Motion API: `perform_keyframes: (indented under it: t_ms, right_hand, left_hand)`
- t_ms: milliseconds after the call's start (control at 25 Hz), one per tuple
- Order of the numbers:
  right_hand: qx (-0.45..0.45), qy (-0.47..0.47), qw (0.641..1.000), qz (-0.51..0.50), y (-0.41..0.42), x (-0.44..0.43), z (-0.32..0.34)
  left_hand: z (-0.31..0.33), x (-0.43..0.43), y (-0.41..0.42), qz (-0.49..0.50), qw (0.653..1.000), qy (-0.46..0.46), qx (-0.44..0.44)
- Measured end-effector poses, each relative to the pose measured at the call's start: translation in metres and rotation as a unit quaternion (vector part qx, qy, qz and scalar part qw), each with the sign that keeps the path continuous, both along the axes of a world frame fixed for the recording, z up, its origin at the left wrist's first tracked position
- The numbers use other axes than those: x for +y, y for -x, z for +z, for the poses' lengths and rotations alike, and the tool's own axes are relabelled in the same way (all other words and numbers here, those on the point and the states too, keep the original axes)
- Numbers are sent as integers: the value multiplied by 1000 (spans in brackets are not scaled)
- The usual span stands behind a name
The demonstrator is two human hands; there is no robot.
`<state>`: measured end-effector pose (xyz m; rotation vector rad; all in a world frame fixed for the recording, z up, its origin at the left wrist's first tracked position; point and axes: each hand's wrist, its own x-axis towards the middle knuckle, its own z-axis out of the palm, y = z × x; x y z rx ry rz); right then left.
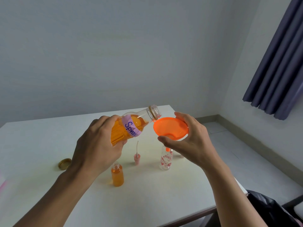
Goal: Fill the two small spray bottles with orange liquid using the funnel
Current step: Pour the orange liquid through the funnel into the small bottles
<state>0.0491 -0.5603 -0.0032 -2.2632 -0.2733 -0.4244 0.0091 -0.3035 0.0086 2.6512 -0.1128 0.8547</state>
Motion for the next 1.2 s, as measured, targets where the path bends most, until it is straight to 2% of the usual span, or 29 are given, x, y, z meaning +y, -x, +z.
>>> perform_keyframes:
  t_ms: [200, 760, 1200]
  right_hand:
    - [-26, -20, 999, 13, 4, -2, 2]
    - [-24, -34, 999, 22, -1, -7, -2]
    - [-25, -26, 999, 7, -3, -7, -5]
  left_hand:
    - [8, 0, -8, 0, 999, -39, -3]
    - [16, -2, -26, -14, 992, -128, -17]
    - [18, -2, -31, -23, 988, -146, -36]
